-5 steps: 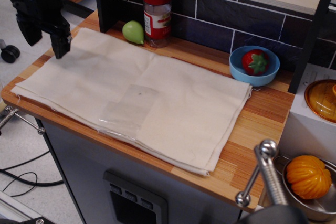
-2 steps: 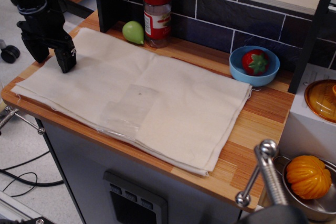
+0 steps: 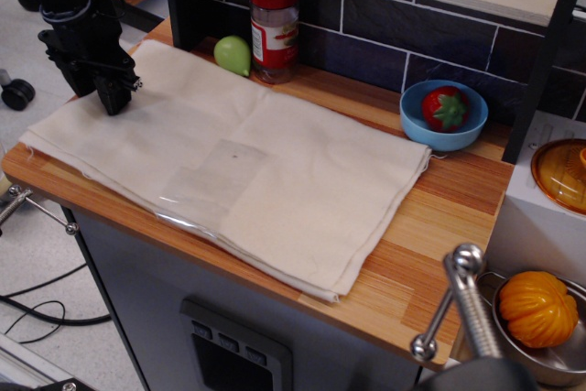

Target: Fold cloth in half

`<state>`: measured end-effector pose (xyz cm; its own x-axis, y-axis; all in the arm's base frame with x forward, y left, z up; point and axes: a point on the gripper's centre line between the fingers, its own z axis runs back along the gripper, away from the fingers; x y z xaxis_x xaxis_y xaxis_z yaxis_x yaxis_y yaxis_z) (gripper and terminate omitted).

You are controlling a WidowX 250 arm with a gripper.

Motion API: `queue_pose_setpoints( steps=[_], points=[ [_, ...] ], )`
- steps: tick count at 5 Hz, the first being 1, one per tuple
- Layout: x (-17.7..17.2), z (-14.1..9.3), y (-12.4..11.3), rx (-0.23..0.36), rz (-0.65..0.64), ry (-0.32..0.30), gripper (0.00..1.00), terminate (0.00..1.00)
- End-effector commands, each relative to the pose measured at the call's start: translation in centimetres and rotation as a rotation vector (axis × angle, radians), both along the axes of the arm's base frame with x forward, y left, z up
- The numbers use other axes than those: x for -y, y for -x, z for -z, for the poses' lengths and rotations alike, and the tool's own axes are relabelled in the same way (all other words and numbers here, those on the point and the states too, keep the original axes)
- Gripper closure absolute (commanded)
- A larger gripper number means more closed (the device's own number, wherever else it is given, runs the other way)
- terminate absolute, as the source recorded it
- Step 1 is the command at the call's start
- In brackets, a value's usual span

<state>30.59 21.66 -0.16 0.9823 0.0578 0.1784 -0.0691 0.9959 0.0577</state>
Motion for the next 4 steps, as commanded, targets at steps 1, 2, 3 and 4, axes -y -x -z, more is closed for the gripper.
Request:
queue_pose_setpoints(
  steps=[1, 2, 3, 4],
  points=[
    [-0.1, -0.8, 0.7, -0.007, -0.002, 0.033, 1.0, 0.0],
    [0.3, -4.9, 0.3, -0.027, 0.015, 0.079, 1.0, 0.0],
    [2.6, -9.9, -0.2, -0.027, 0.006, 0.164, 1.0, 0.0],
    [5.5, -12.6, -0.6, -0.003, 0.011, 0.191, 1.0, 0.0]
  ],
)
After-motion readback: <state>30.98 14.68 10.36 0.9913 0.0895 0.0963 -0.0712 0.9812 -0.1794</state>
